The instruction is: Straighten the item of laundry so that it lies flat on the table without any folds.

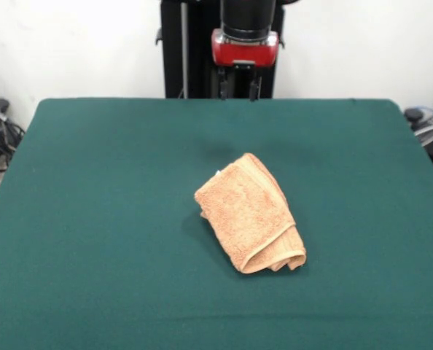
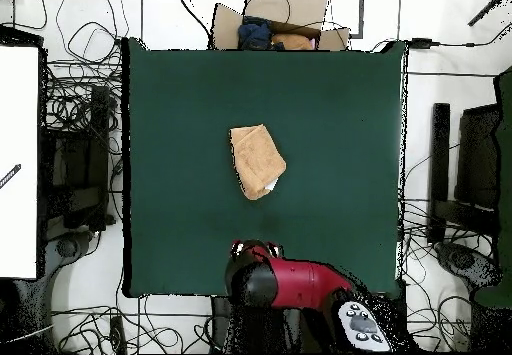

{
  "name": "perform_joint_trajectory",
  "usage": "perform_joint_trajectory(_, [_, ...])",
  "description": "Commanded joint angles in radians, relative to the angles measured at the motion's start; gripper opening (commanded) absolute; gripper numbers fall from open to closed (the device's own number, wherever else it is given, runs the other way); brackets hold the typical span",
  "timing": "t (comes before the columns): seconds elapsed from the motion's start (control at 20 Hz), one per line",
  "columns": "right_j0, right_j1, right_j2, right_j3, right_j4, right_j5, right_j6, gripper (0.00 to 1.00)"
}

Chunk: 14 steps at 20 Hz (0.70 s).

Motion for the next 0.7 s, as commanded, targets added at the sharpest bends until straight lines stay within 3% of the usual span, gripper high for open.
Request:
perform_joint_trajectory(0.05, [-0.047,-0.017,0.048,0.015,-0.022,0.09,0.069,1.0])
perform_joint_trajectory(0.7, [-0.025,-0.034,0.034,0.038,-0.036,0.08,0.076,1.0])
